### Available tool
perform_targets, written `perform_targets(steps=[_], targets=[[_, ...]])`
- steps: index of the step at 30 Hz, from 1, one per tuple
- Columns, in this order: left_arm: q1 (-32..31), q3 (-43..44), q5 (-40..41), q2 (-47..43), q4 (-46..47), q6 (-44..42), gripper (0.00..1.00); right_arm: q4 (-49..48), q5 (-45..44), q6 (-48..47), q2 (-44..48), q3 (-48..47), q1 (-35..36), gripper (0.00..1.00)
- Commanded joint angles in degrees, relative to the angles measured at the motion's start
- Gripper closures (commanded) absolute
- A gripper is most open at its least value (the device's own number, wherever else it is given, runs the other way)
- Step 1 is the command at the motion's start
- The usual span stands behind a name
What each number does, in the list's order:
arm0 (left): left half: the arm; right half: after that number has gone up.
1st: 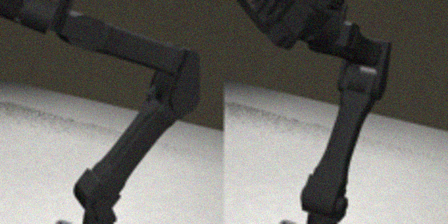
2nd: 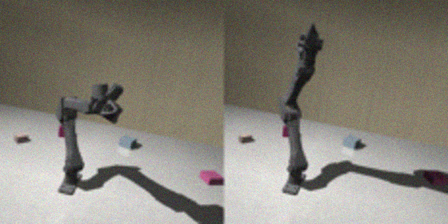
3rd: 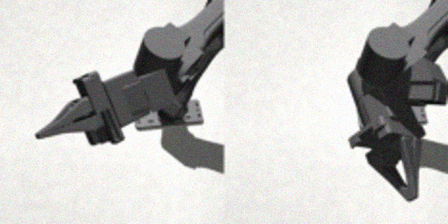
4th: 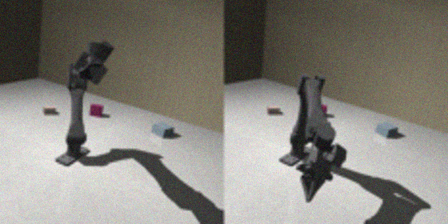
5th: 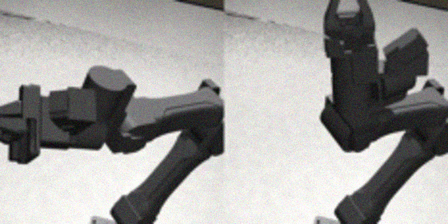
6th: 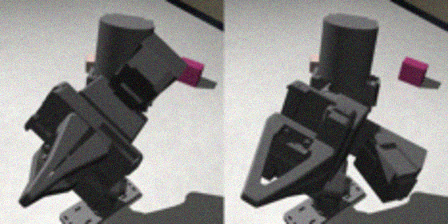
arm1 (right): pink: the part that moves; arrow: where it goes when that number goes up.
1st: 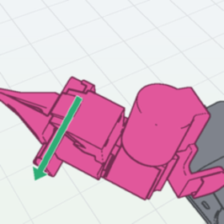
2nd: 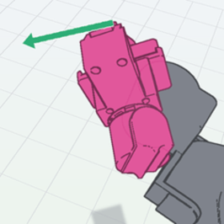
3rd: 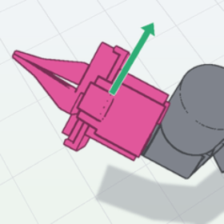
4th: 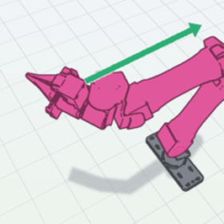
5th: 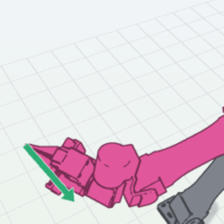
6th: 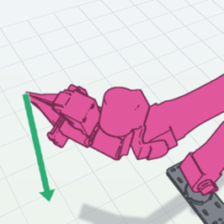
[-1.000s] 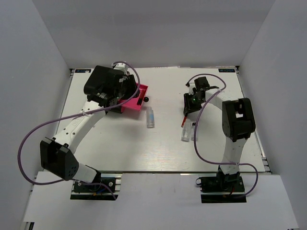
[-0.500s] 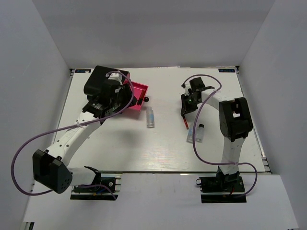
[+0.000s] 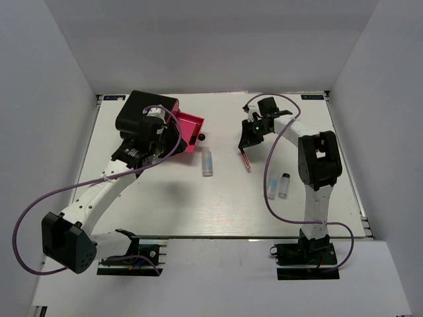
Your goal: Organize the makeup
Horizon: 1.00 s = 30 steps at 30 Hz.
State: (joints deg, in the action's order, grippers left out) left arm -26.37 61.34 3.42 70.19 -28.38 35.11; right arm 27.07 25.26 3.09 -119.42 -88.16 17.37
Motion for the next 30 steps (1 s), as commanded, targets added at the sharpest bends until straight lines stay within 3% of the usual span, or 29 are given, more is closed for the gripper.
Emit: perform_targets(steps=[1,6,13,18,23,26,27,30], targets=[[-0.17,-0.52,-1.13,-1.9,0.78,0.83,0.38,-0.96,7.52,0.69,1.73,-6.21,0.04,0.98],[-0.17,-1.05,-0.79,-2.78,0.52,0.66,0.38,-2.28,16.29,3.67,-0.81,-18.08,1.44,0.98],[-0.17,-2.45,0.8,-5.5,-1.32,1.71,0.38,-17.11,21.68,17.98,-7.49,-30.4,6.54,0.98],[-0.17,-3.68,2.55,-8.4,-3.08,3.21,0.38,-35.05,17.21,33.26,-11.27,-30.32,11.19,0.99],[-0.17,-2.46,4.31,-9.9,-5.28,4.09,0.38,-45.96,9.31,38.21,-15.84,-30.48,14.36,0.98],[-0.17,-1.58,5.89,-10.08,-5.81,4.09,0.37,-46.14,7.35,38.57,-18.66,-31.81,14.89,0.92],[-0.17,-1.49,6.59,-9.99,-5.63,4.09,0.37,-46.23,7.18,38.31,-19.18,-31.46,15.06,0.83],[0.35,-1.14,6.95,-9.38,-3.27,4.0,0.32,-45.88,7.87,37.43,-19.1,-29.18,15.24,0.69]])
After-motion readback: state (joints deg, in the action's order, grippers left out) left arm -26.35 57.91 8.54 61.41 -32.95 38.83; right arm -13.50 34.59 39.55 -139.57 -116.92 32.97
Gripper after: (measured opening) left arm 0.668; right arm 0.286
